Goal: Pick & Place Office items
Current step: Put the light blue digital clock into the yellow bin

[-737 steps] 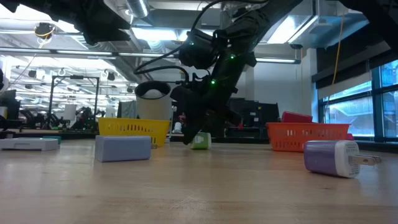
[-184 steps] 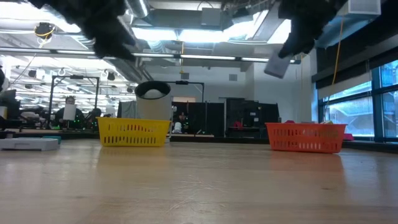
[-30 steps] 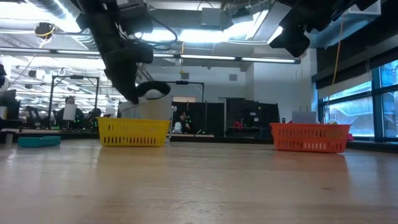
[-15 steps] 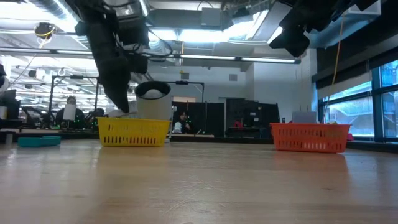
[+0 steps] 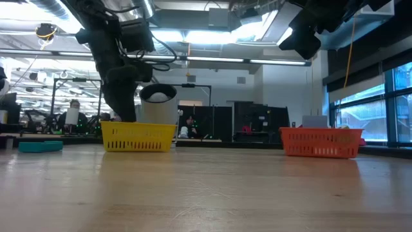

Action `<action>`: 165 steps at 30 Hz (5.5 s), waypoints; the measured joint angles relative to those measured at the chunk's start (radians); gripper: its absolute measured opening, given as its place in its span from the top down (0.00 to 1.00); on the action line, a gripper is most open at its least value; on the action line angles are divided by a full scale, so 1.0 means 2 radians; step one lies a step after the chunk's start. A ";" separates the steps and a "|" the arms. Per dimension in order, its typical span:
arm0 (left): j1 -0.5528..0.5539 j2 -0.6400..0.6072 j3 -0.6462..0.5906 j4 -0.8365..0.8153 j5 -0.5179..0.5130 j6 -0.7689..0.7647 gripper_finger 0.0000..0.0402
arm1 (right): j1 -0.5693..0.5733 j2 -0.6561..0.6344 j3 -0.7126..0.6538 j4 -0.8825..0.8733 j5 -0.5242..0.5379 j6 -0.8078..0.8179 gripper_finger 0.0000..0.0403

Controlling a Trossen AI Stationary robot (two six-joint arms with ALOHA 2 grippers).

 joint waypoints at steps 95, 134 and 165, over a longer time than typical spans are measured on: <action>-0.169 0.019 -0.079 -0.170 -0.064 -0.580 0.61 | 0.149 0.000 0.000 -0.015 0.094 -0.048 0.41; -0.082 -0.071 0.054 -0.118 -0.200 -0.299 0.66 | 0.149 0.000 0.000 -0.006 0.107 -0.067 0.41; -0.046 0.075 0.054 -0.047 -0.053 -0.175 0.55 | 0.149 0.000 0.000 -0.003 0.114 -0.026 0.41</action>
